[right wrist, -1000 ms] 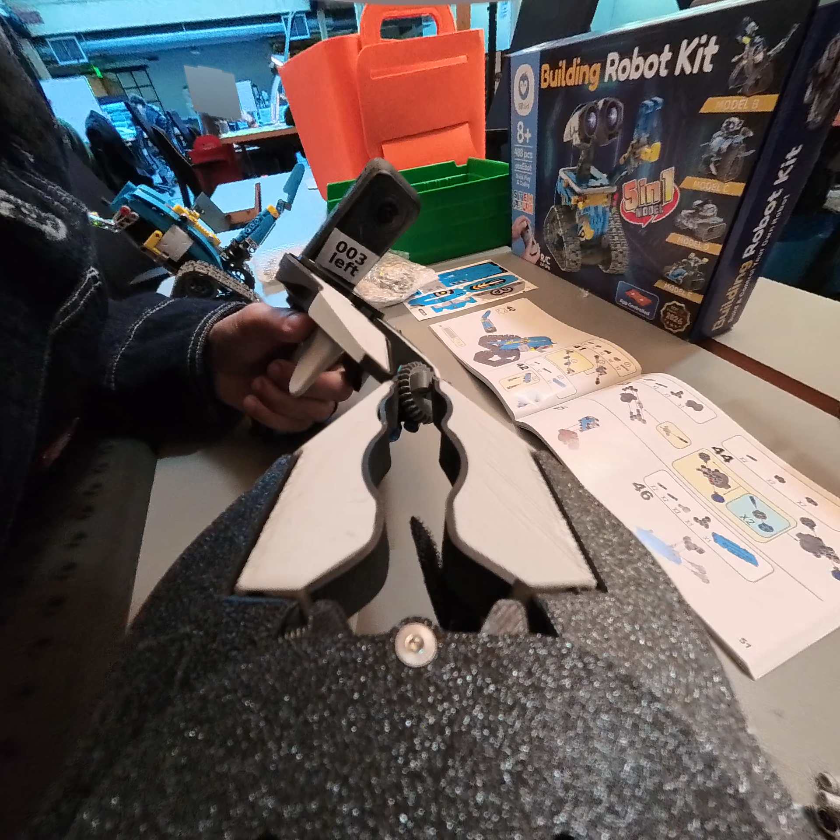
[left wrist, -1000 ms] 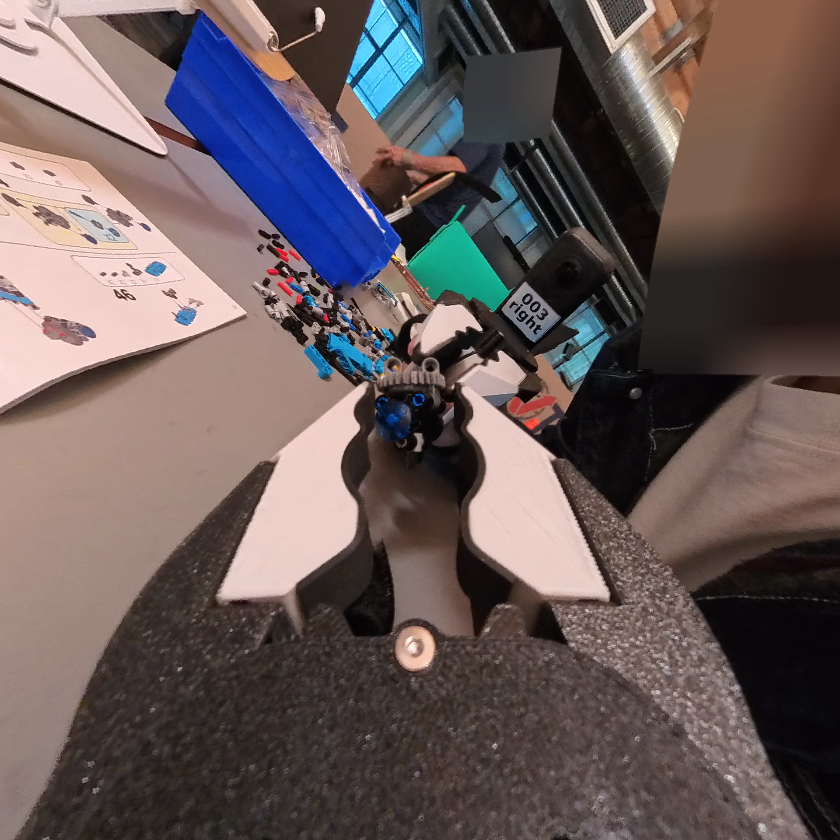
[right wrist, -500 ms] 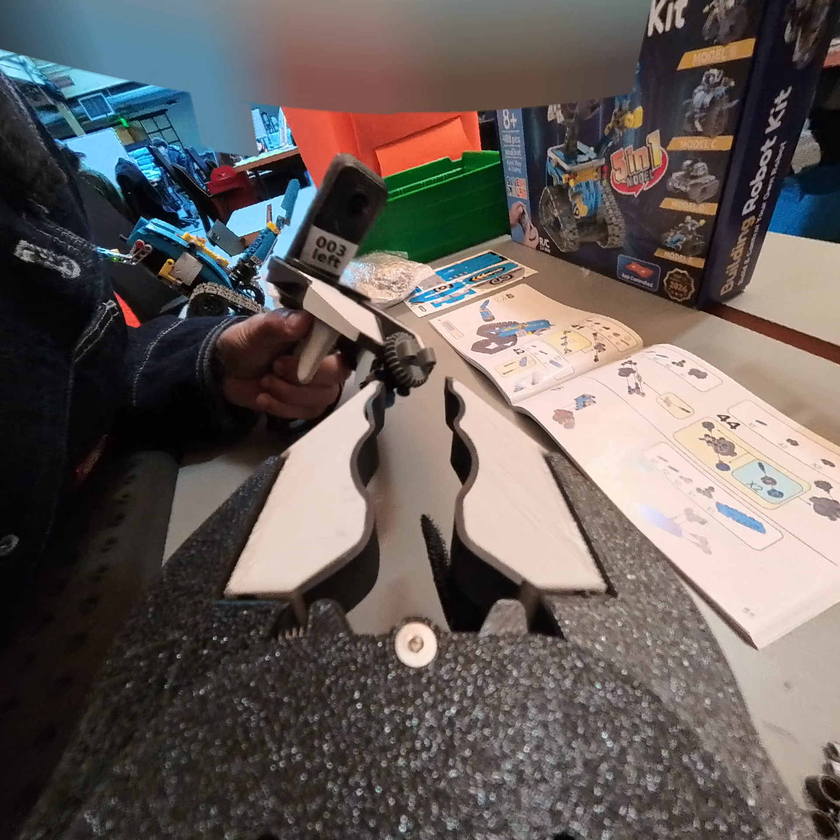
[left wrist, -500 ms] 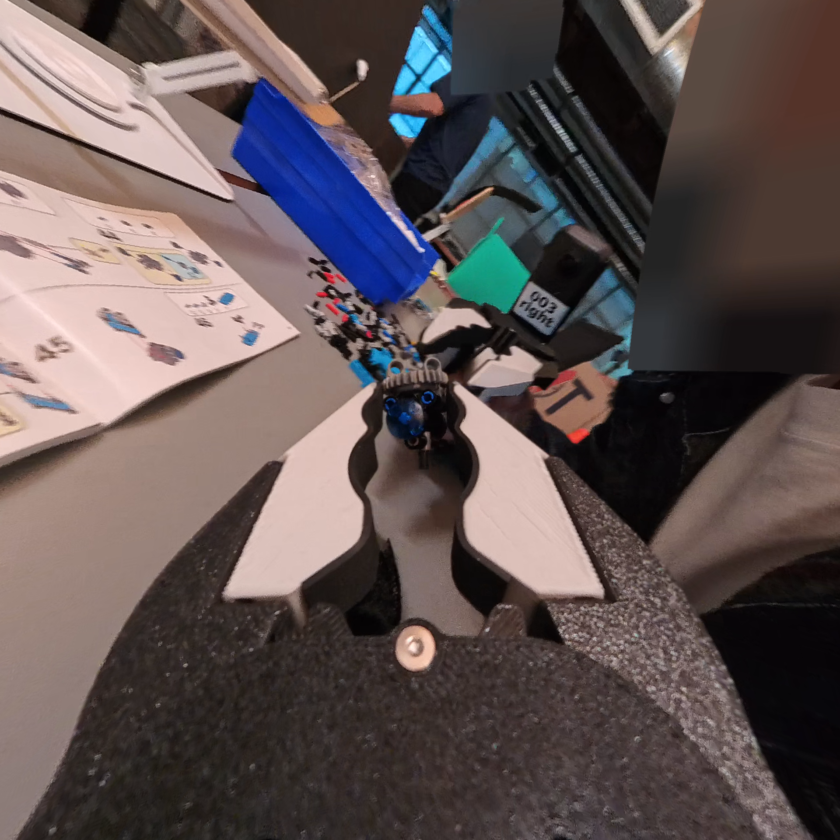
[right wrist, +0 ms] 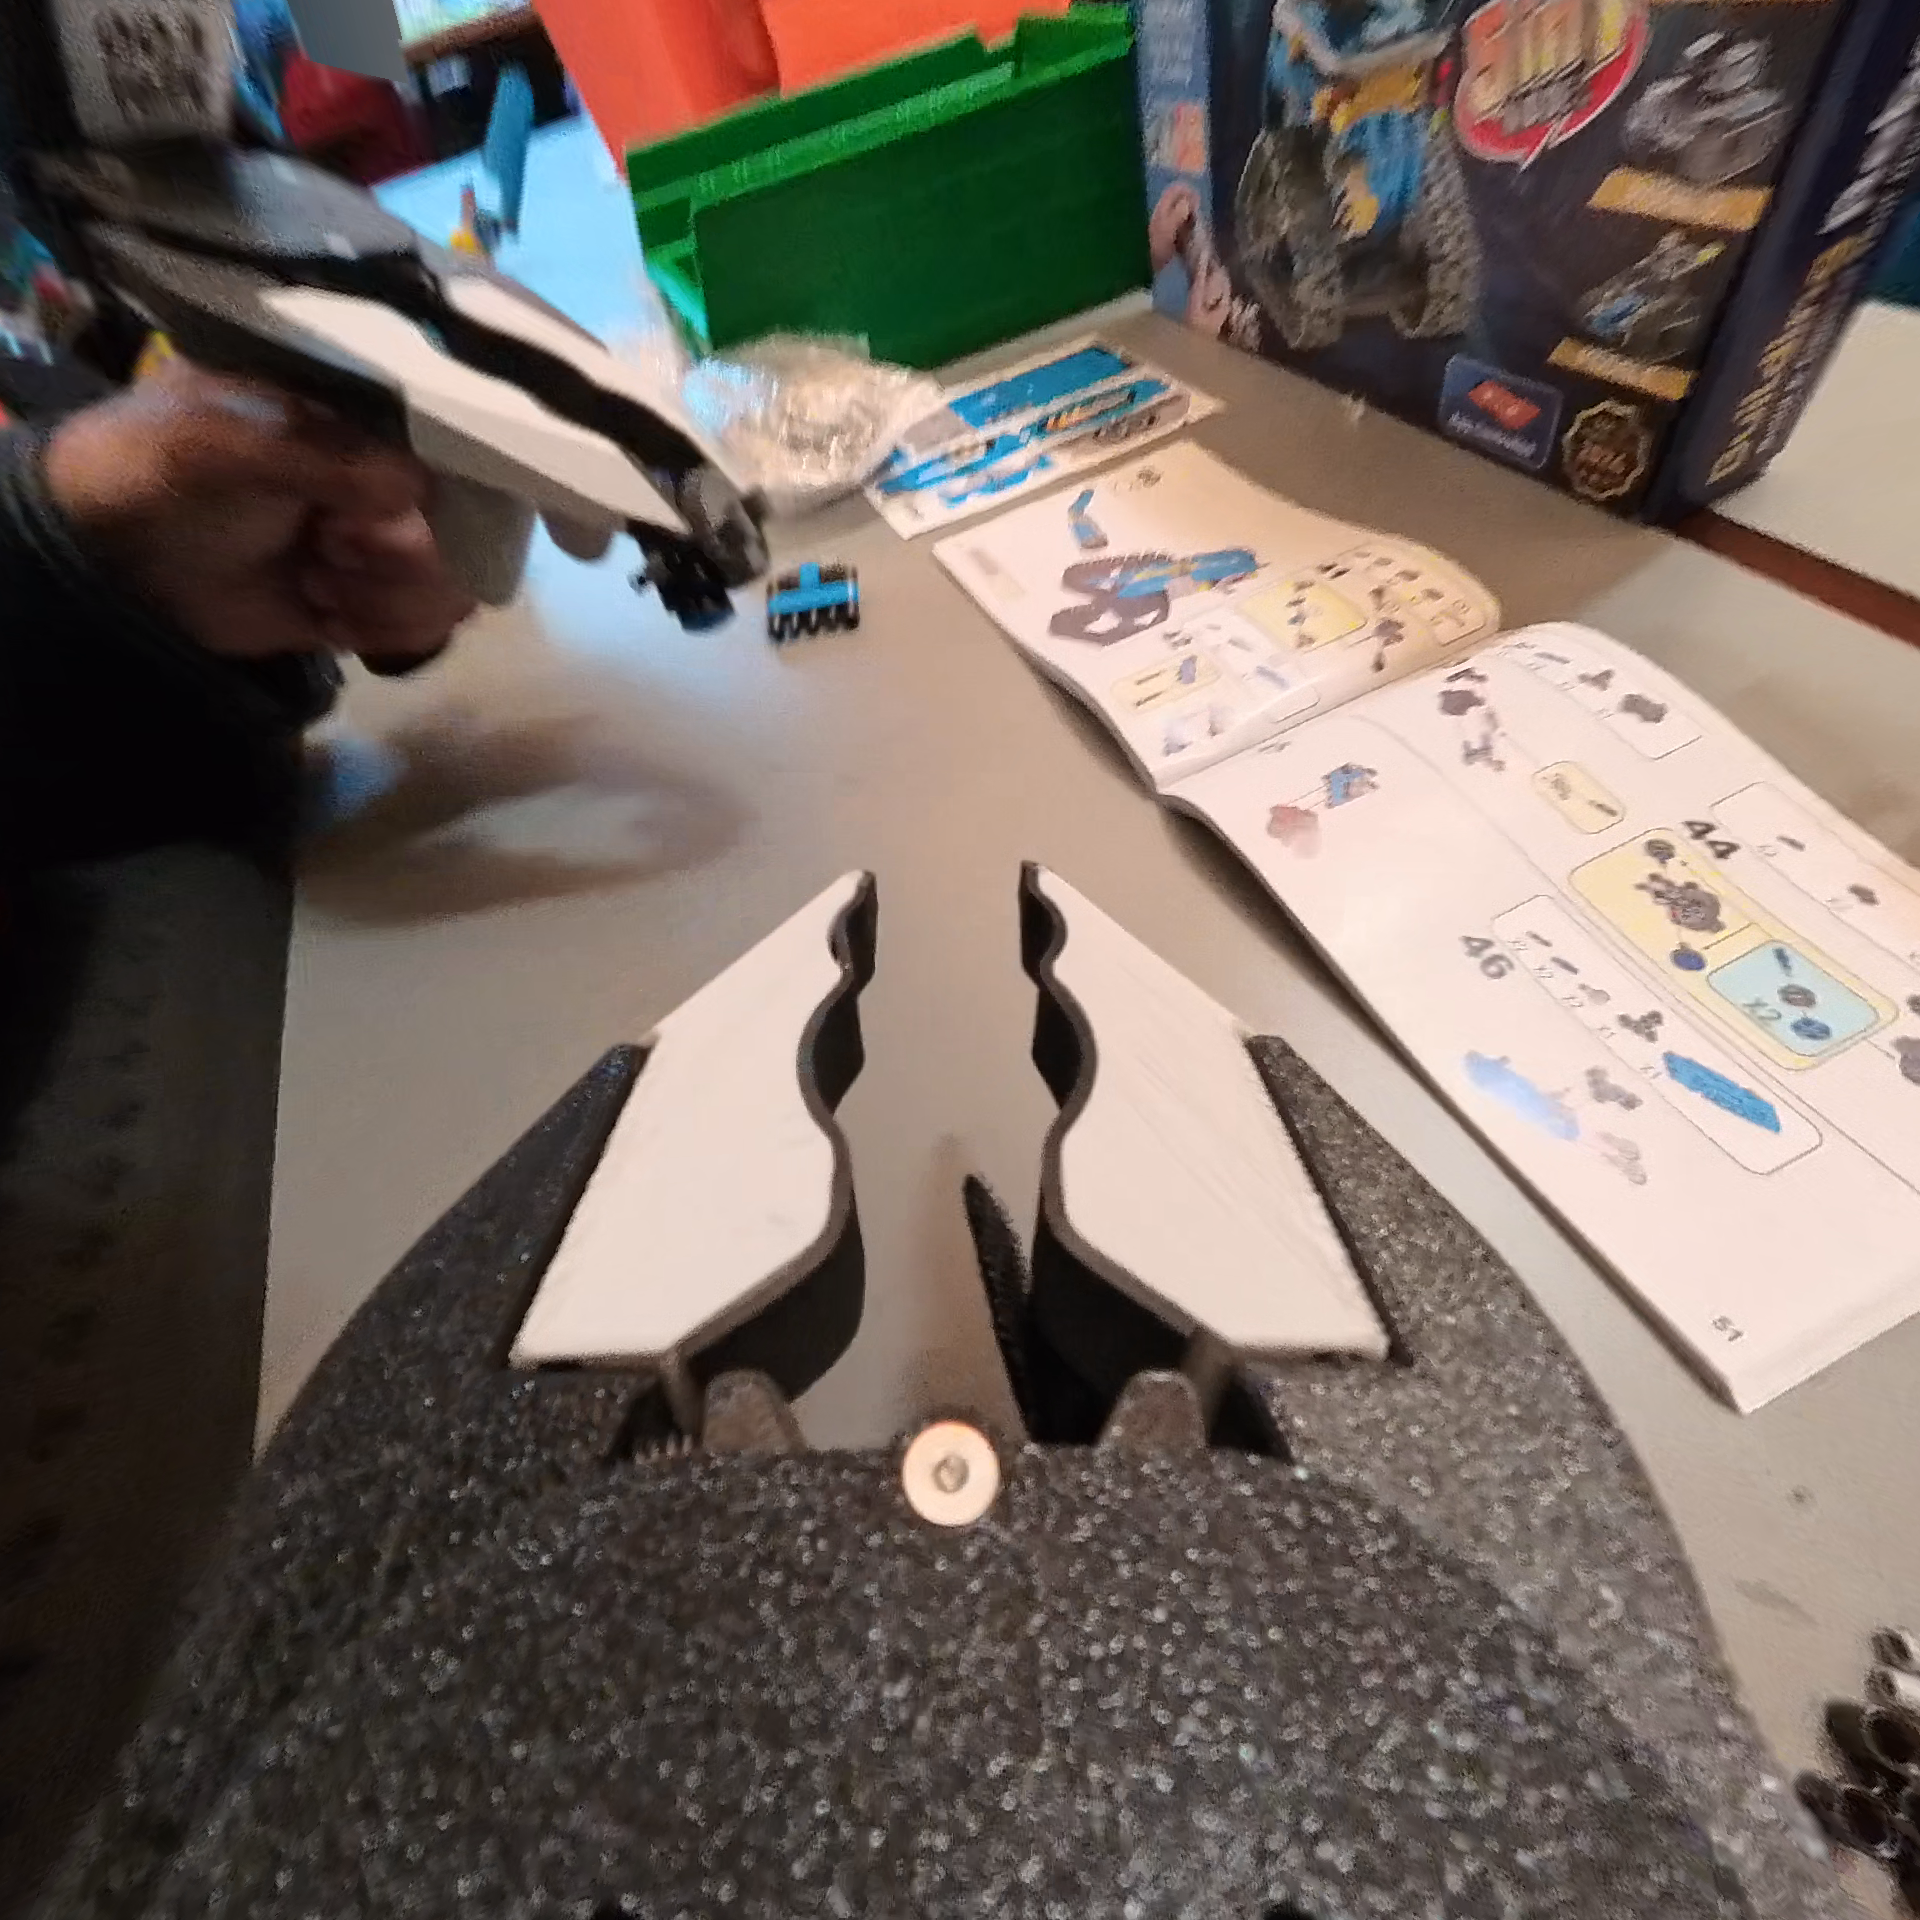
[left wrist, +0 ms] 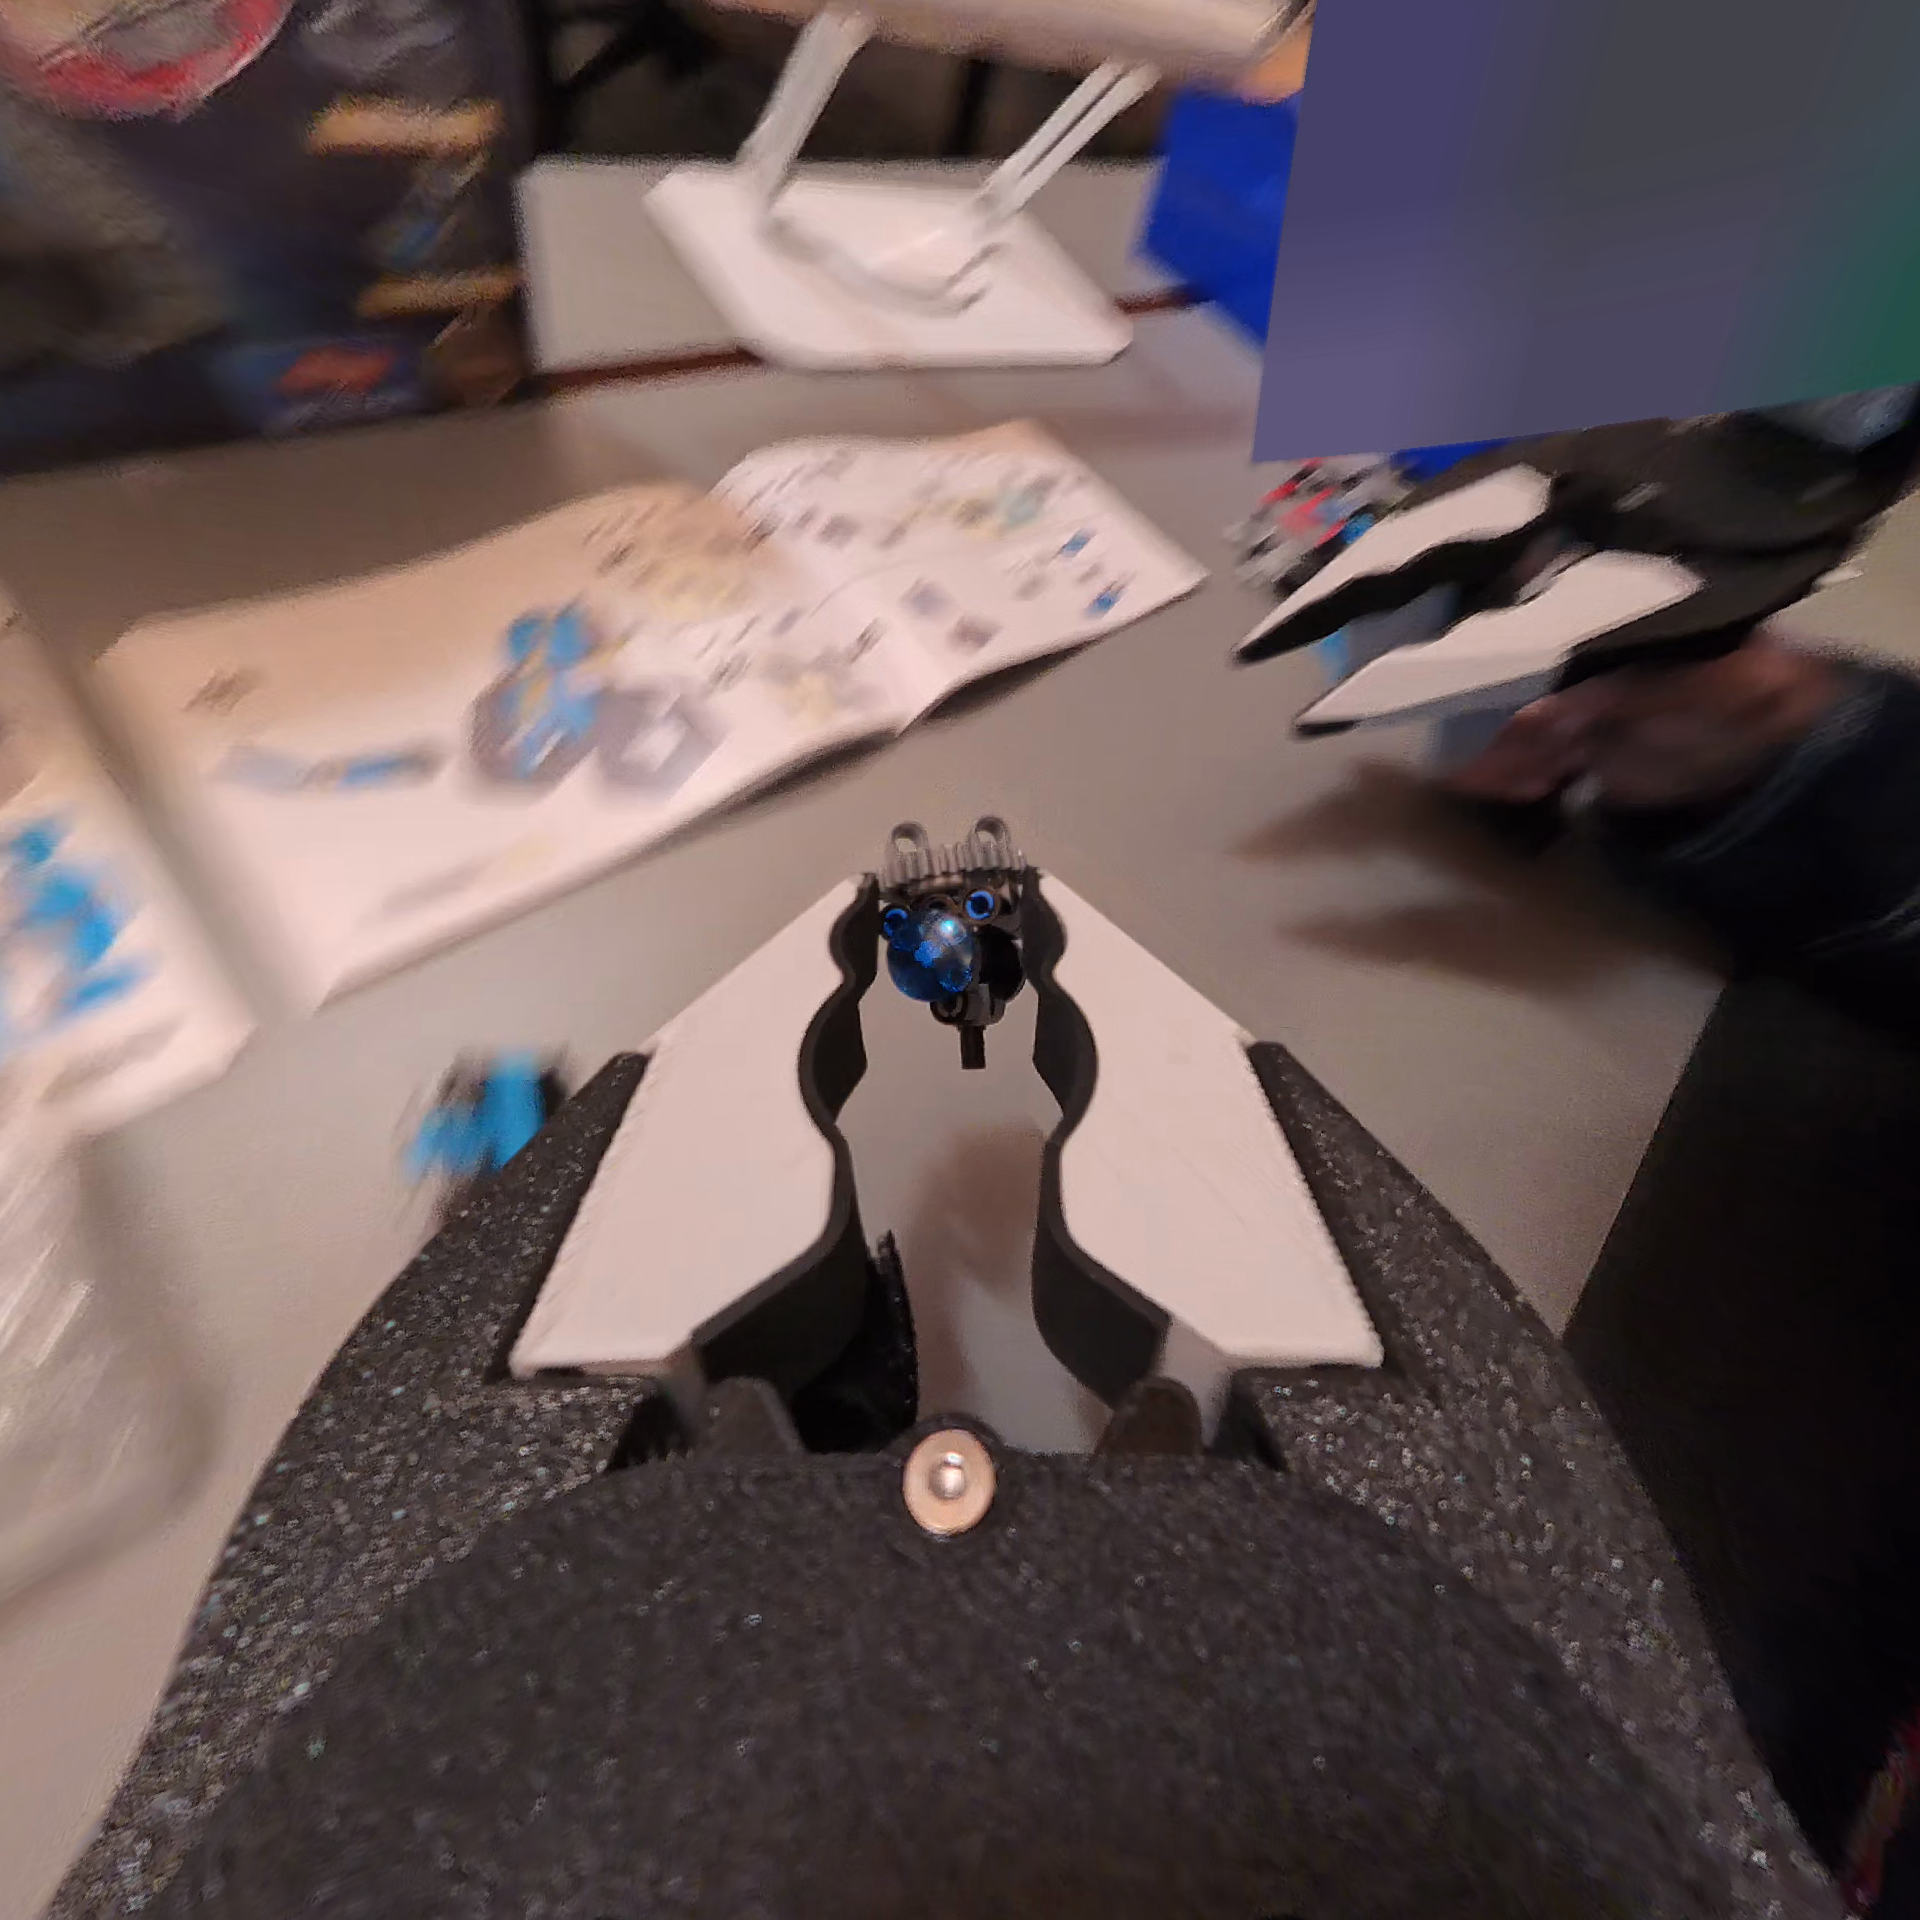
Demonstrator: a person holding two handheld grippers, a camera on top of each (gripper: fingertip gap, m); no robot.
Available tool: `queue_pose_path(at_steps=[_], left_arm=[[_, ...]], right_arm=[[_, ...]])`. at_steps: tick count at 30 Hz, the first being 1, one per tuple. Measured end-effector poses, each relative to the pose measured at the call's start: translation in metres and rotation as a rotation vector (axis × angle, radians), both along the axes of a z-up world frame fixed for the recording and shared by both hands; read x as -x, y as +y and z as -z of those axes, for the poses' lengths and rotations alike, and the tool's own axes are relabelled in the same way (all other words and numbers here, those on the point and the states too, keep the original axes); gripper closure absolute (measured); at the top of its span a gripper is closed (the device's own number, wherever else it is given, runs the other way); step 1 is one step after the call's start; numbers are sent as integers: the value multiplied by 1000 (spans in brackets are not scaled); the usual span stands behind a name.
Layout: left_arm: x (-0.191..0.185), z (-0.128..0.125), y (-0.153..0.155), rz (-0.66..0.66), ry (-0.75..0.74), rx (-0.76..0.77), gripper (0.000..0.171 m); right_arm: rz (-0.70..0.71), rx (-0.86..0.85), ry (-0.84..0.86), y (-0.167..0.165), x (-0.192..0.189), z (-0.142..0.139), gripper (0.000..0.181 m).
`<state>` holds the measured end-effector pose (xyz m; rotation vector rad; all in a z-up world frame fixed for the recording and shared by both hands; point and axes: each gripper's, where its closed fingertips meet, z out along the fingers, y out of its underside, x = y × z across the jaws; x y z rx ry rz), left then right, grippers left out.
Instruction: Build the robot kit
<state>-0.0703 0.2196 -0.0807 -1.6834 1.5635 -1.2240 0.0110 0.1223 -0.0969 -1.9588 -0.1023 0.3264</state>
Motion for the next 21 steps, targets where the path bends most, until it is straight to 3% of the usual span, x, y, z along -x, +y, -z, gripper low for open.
queue_pose_path(at_steps=[5, 7, 9, 12, 16, 21], left_arm=[[59, 9, 17, -117, 57, 40, 144], [75, 7, 21, -148, 49, 41, 144], [86, 3, 25, -177, 17, 33, 144], [98, 3, 25, -197, 0, 30, 144], [116, -3, 14, -176, -29, 28, 144], [138, -9, -1, -150, -40, -1, 144]], right_arm=[[-306, 256, -81, -16, 52, -10, 148], [-420, 324, -190, -10, 62, -17, 146], [-488, 322, -322, 19, 68, -21, 146], [-475, 309, -472, 92, 73, -3, 141], [-485, 334, -316, 169, 96, 41, 137], [-505, 418, 51, 196, 110, 52, 134]])
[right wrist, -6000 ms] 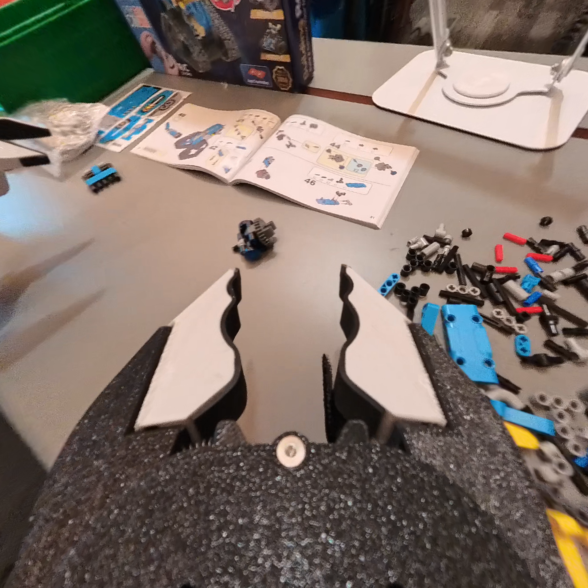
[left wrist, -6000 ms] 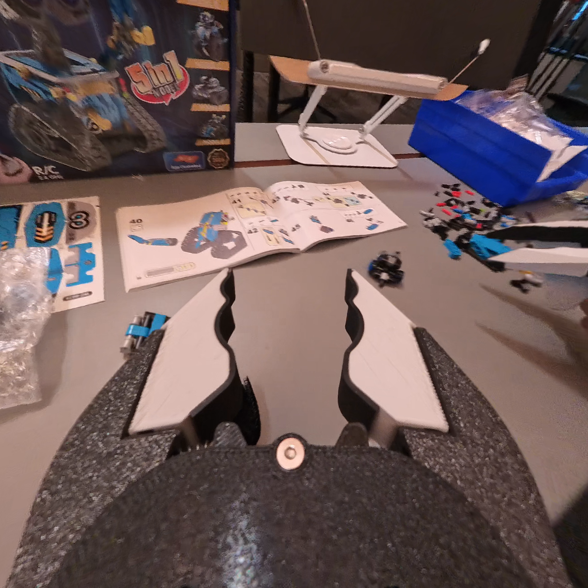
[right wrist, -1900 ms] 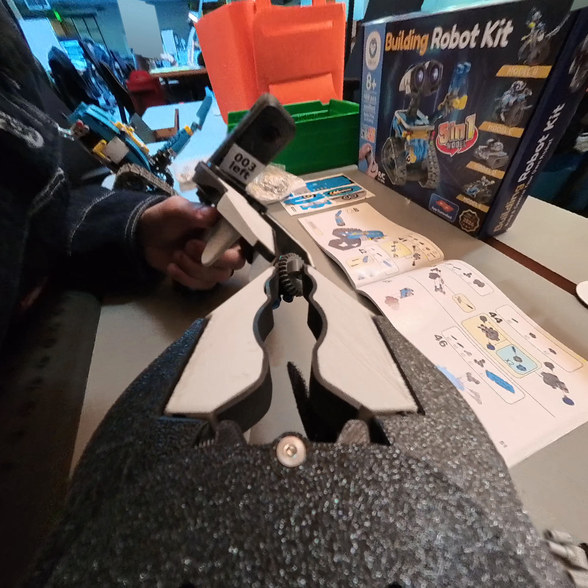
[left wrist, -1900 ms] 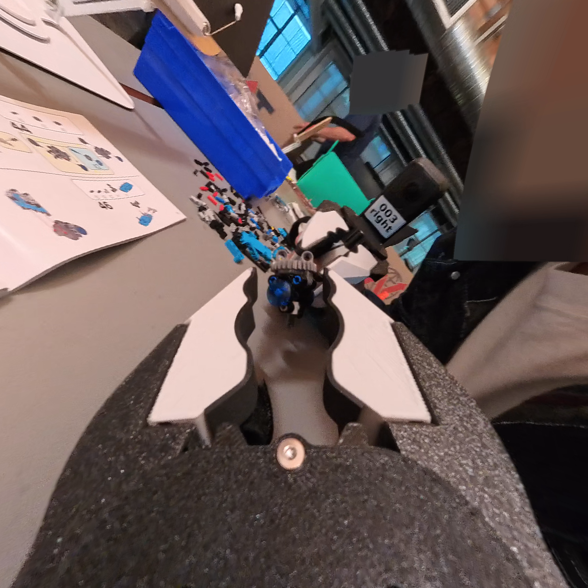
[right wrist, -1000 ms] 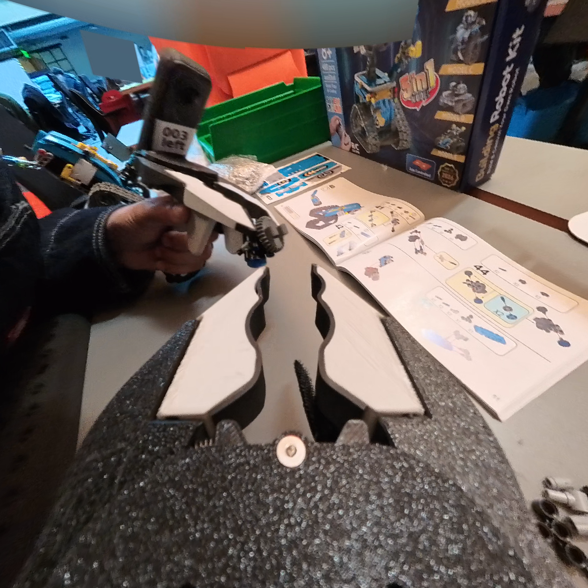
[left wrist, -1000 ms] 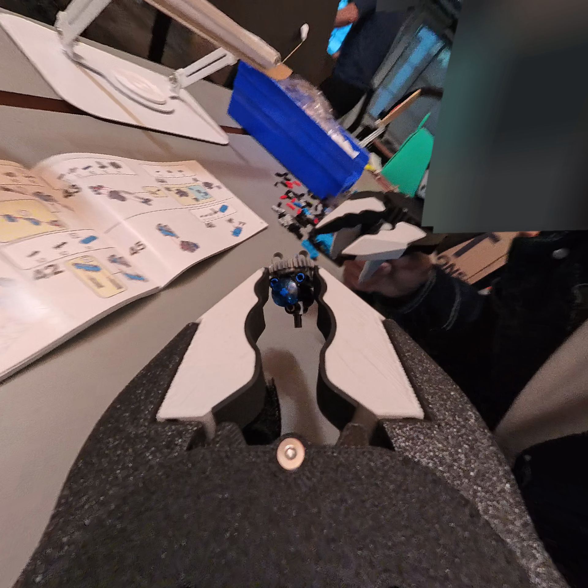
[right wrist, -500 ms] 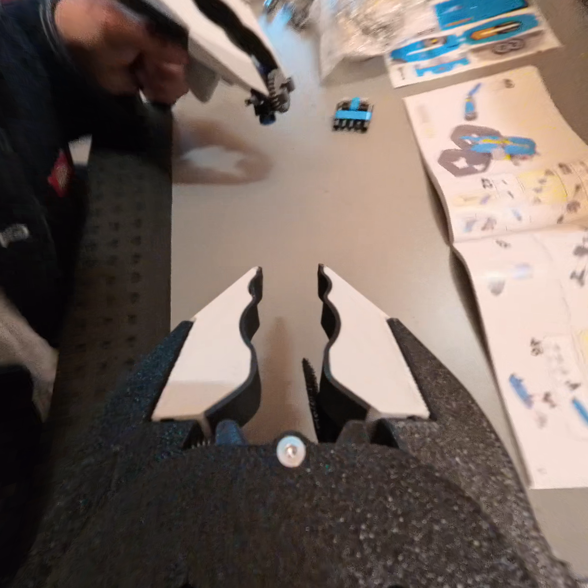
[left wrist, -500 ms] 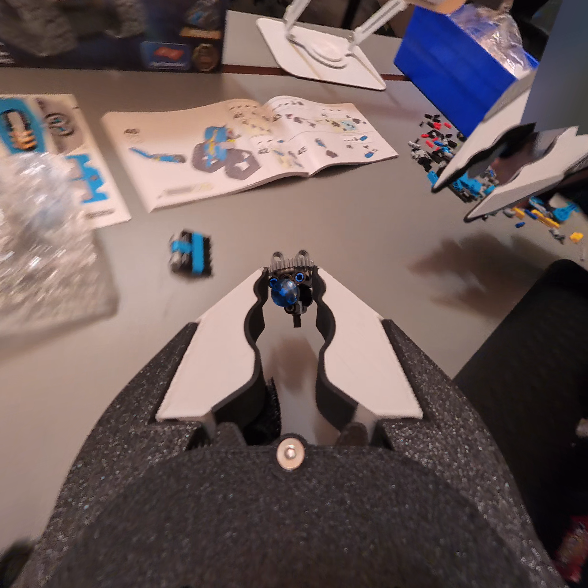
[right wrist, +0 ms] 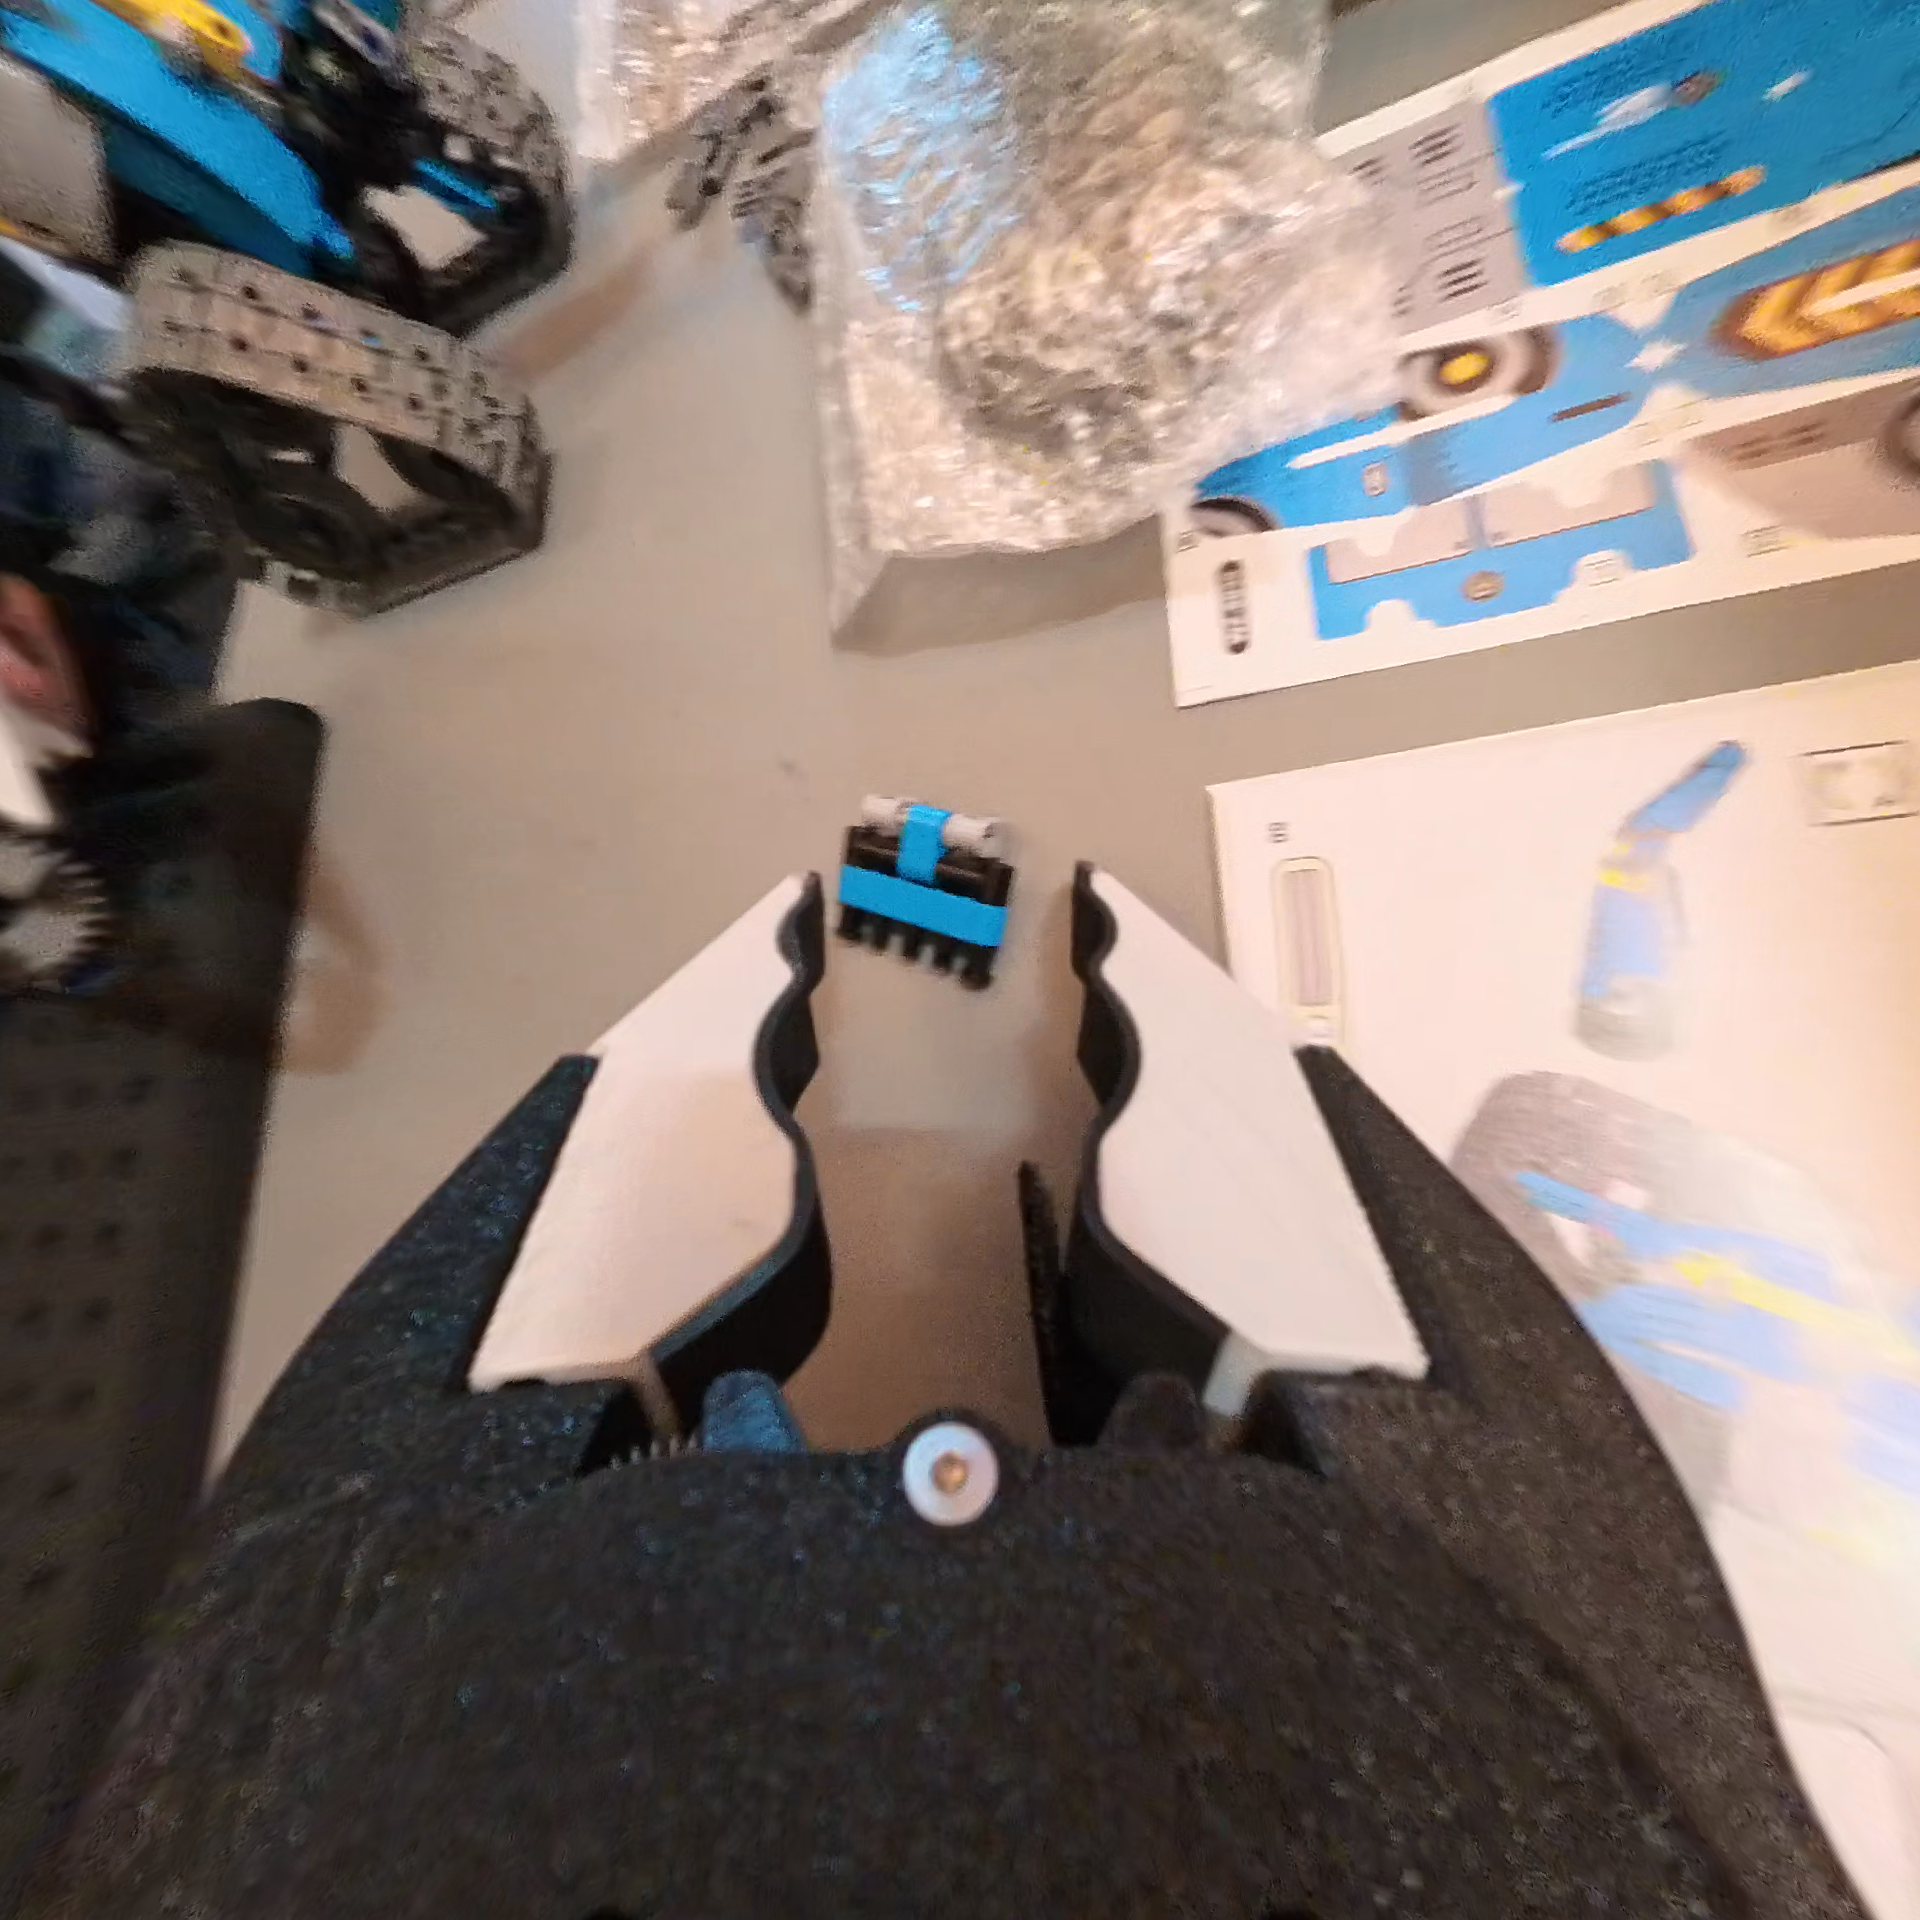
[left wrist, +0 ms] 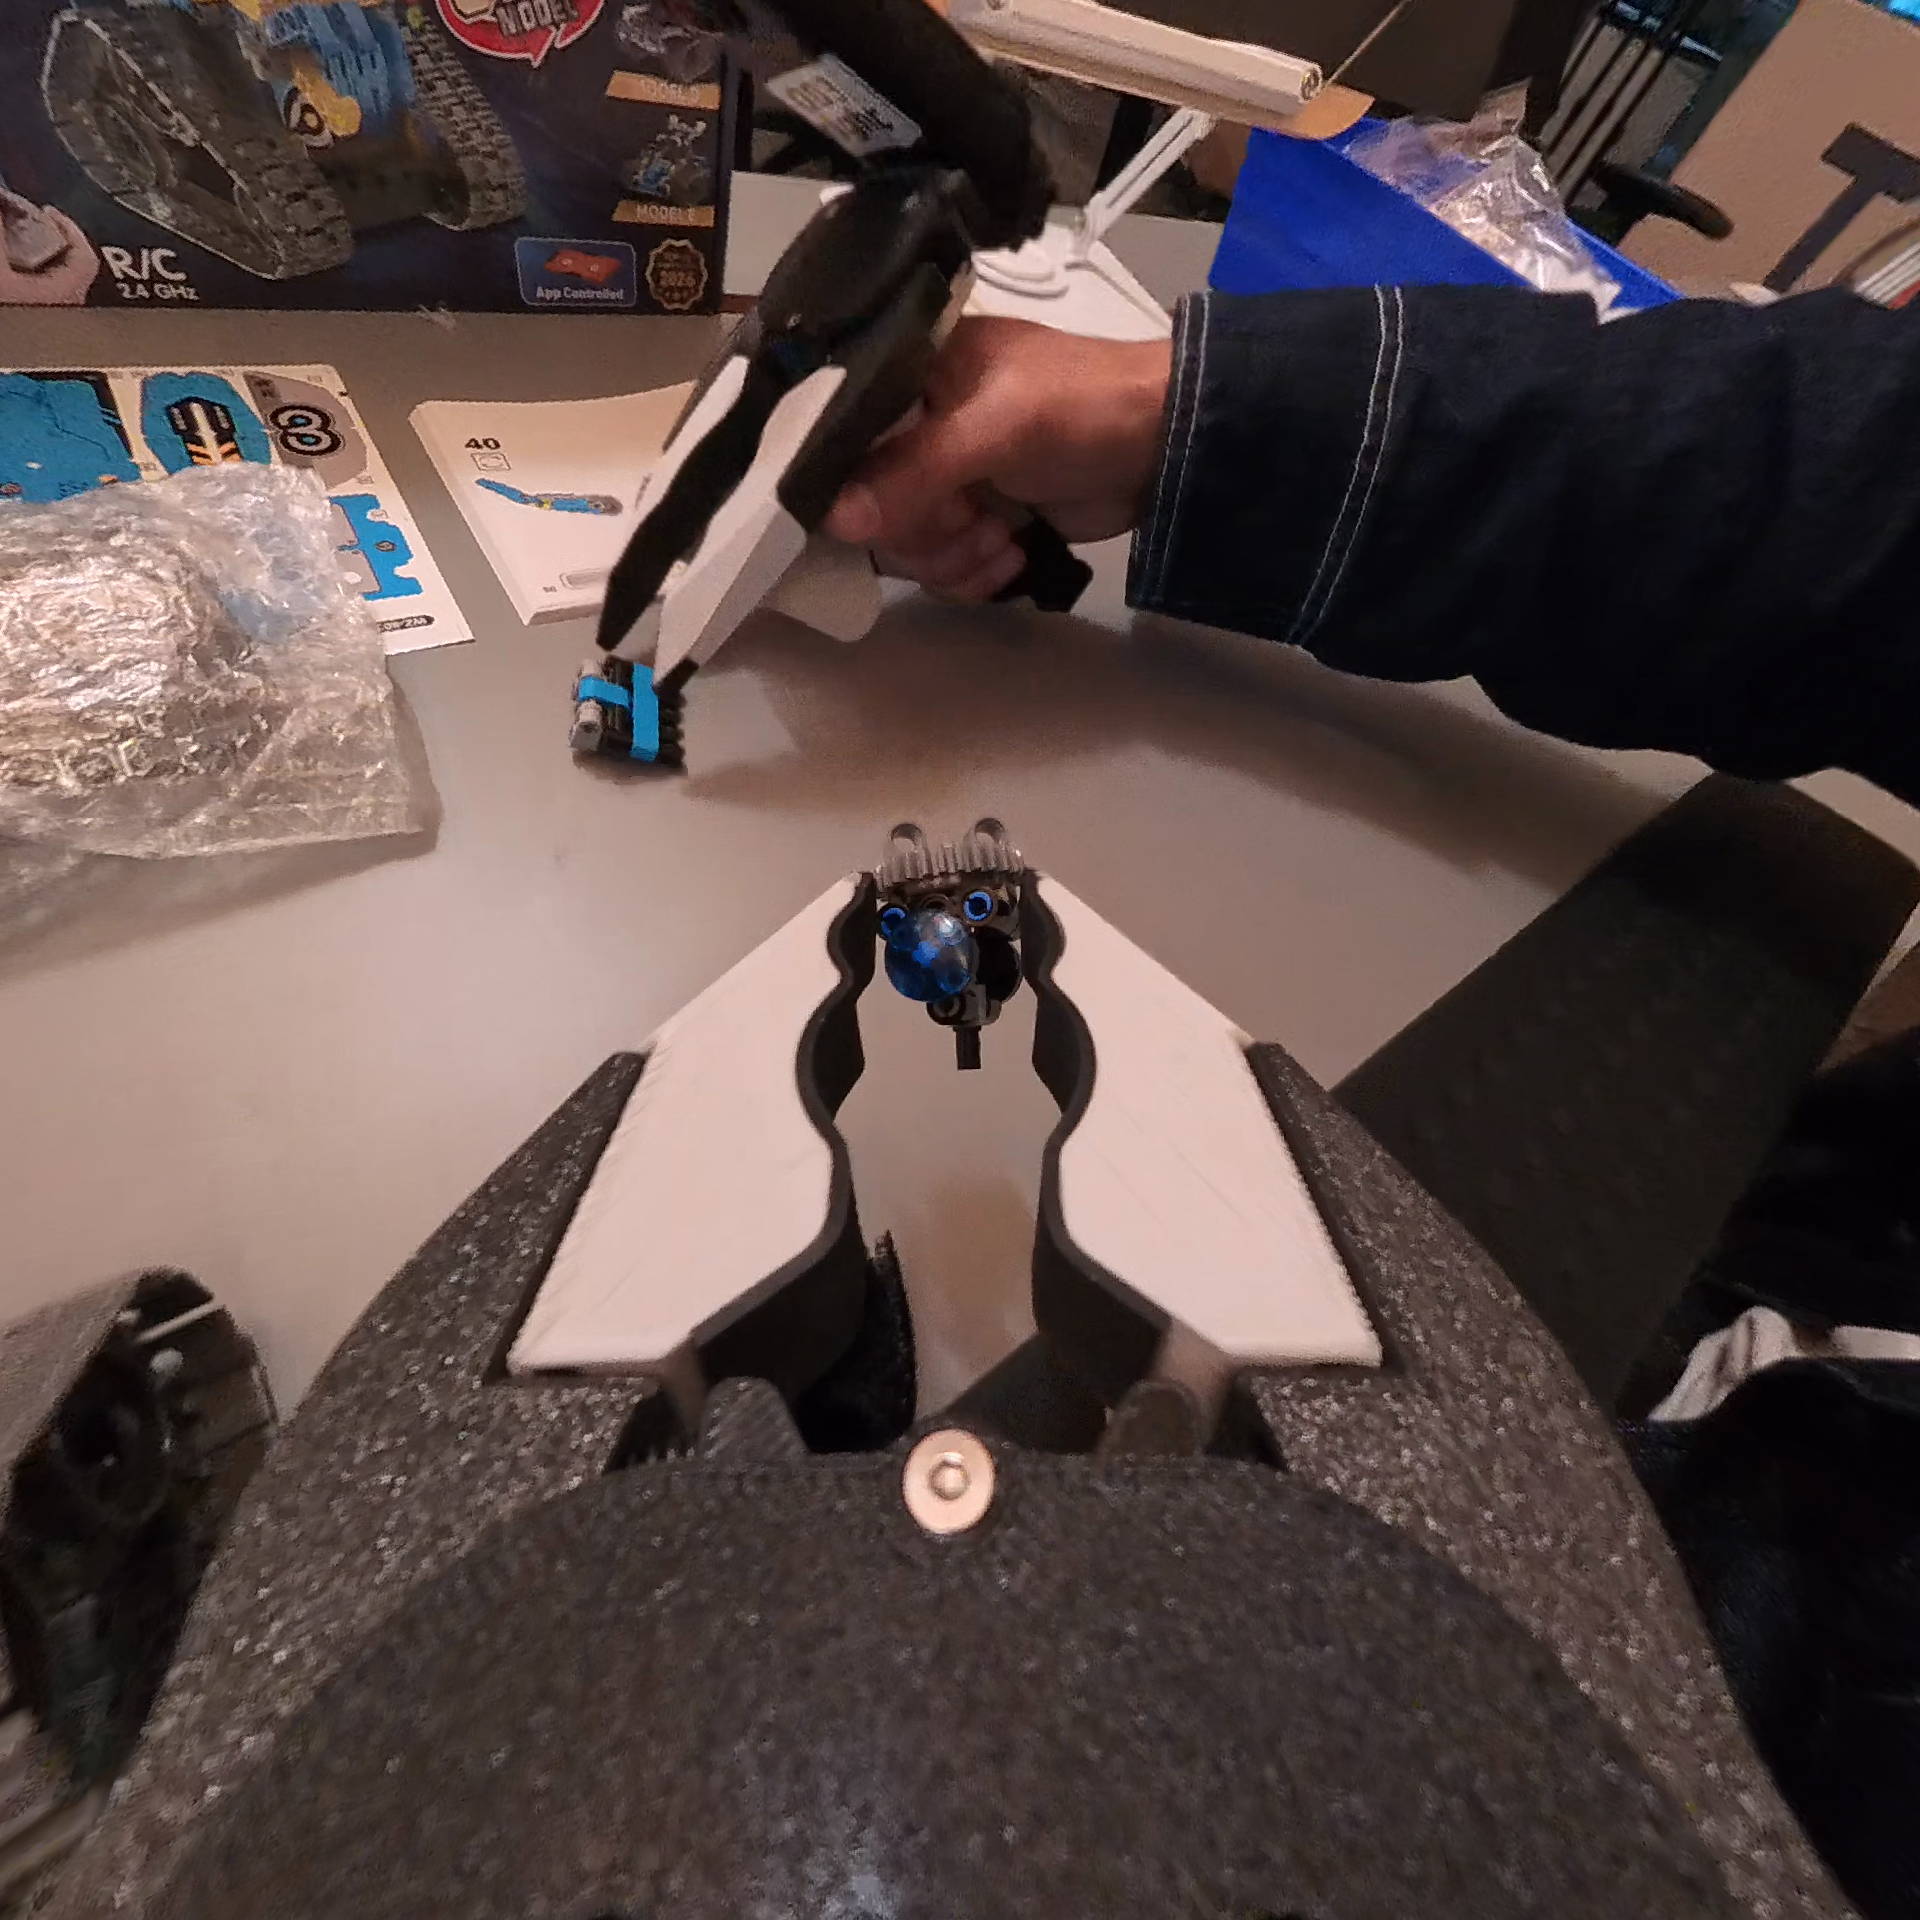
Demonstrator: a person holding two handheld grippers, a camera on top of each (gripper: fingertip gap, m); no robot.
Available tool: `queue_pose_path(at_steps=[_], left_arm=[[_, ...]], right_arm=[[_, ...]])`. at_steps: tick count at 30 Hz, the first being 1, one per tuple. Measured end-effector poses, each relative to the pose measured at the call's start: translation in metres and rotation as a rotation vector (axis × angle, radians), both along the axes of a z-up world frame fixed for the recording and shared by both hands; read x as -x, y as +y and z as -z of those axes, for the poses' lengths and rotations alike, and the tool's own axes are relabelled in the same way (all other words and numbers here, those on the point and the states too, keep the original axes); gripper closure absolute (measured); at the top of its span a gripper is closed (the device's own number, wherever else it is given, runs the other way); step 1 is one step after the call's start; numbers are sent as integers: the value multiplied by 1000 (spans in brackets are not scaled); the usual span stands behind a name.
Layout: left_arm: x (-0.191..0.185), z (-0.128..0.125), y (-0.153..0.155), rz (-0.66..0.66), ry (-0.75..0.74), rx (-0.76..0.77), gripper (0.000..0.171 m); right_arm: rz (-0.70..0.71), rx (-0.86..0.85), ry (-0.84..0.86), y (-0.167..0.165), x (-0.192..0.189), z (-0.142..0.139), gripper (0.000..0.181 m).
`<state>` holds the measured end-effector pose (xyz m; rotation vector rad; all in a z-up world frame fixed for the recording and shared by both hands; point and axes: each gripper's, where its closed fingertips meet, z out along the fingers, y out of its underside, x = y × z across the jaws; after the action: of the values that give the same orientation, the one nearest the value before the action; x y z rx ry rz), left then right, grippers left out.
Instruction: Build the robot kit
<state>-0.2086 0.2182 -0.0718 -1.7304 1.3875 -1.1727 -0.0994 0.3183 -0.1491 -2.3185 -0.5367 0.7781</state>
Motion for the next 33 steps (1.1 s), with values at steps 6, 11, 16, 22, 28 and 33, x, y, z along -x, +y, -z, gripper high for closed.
queue_pose_path(at_steps=[6, 11, 16, 22, 28, 33], left_arm=[[14, 2, -6, -4, -15, 42, 144], [6, 5, -5, 7, -15, 67, 144], [-33, 2, -10, 41, -25, 73, 144], [-75, 3, -5, 12, 62, 73, 143], [-118, 18, -1, 9, 11, 99, 144], [-138, 34, -5, 58, -5, 147, 143]], right_arm=[[-112, 83, -14, -56, 31, 0, 141], [-70, -56, -75, -102, 26, -18, 143], [276, -289, -86, -118, -65, -38, 149], [628, -345, -397, -155, -179, -36, 148], [812, -259, -291, -156, -189, -14, 151], [864, -313, -236, -163, -178, -33, 153]])
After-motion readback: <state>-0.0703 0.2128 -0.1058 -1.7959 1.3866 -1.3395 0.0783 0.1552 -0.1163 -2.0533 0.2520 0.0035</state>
